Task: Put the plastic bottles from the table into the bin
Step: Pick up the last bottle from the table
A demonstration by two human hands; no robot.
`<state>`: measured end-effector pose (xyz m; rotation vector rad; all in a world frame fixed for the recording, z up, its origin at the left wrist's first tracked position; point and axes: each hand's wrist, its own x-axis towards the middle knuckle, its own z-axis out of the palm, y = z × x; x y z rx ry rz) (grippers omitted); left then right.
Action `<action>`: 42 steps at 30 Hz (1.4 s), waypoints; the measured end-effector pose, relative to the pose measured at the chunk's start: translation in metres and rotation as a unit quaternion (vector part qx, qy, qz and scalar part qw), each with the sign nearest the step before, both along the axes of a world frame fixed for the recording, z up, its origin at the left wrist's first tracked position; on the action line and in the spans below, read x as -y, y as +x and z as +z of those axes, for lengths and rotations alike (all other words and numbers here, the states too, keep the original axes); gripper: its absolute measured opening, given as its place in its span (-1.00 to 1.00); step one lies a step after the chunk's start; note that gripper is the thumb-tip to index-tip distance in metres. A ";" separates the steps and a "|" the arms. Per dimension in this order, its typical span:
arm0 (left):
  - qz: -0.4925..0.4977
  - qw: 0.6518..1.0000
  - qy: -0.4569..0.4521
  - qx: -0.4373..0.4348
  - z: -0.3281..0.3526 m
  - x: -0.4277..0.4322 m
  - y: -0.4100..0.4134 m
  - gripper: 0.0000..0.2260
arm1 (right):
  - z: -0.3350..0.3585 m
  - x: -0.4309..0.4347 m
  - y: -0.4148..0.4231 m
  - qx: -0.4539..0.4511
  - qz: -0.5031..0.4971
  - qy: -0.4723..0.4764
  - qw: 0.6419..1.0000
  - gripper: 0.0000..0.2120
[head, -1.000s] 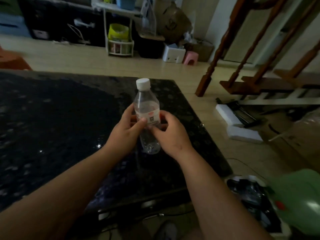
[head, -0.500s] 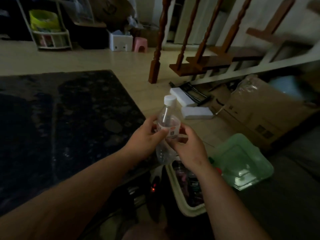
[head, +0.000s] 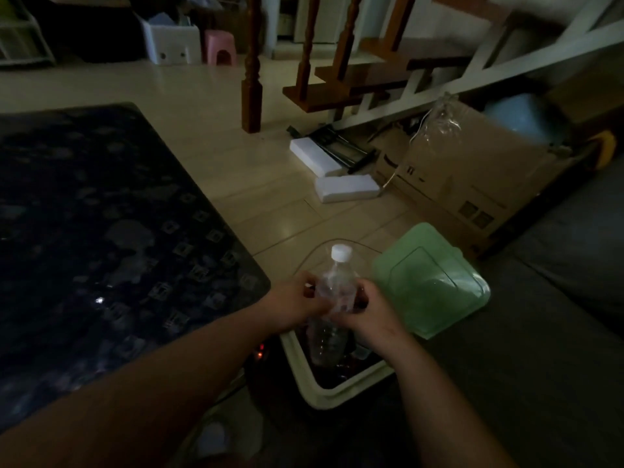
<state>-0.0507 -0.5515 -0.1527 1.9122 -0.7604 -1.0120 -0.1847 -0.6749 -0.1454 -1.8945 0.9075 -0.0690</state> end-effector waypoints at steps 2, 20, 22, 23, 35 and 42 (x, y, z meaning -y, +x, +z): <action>-0.021 1.000 0.011 0.004 -0.008 0.001 -0.003 -0.38 | -0.005 0.001 0.000 -0.009 0.001 0.020 1.000 -0.21; -0.010 0.979 0.080 0.187 -0.037 0.026 -0.012 -0.54 | -0.040 -0.008 0.022 -0.125 0.012 -0.088 0.988 -0.79; -0.031 0.981 0.058 0.184 -0.030 0.025 -0.009 -0.52 | -0.038 -0.005 0.020 -0.138 0.008 -0.083 0.987 -0.79; -0.045 0.981 0.054 0.182 -0.027 0.026 -0.007 -0.51 | -0.037 -0.001 0.019 -0.146 0.008 -0.094 0.985 -0.81; -0.006 0.967 0.093 0.237 -0.023 0.029 -0.015 -0.32 | 0.000 0.122 -0.003 -0.234 -0.153 -0.303 0.911 -0.34; -0.024 0.959 0.092 0.265 -0.033 0.022 -0.017 -0.33 | 0.010 0.138 -0.014 -0.319 -0.171 -0.335 0.870 -0.19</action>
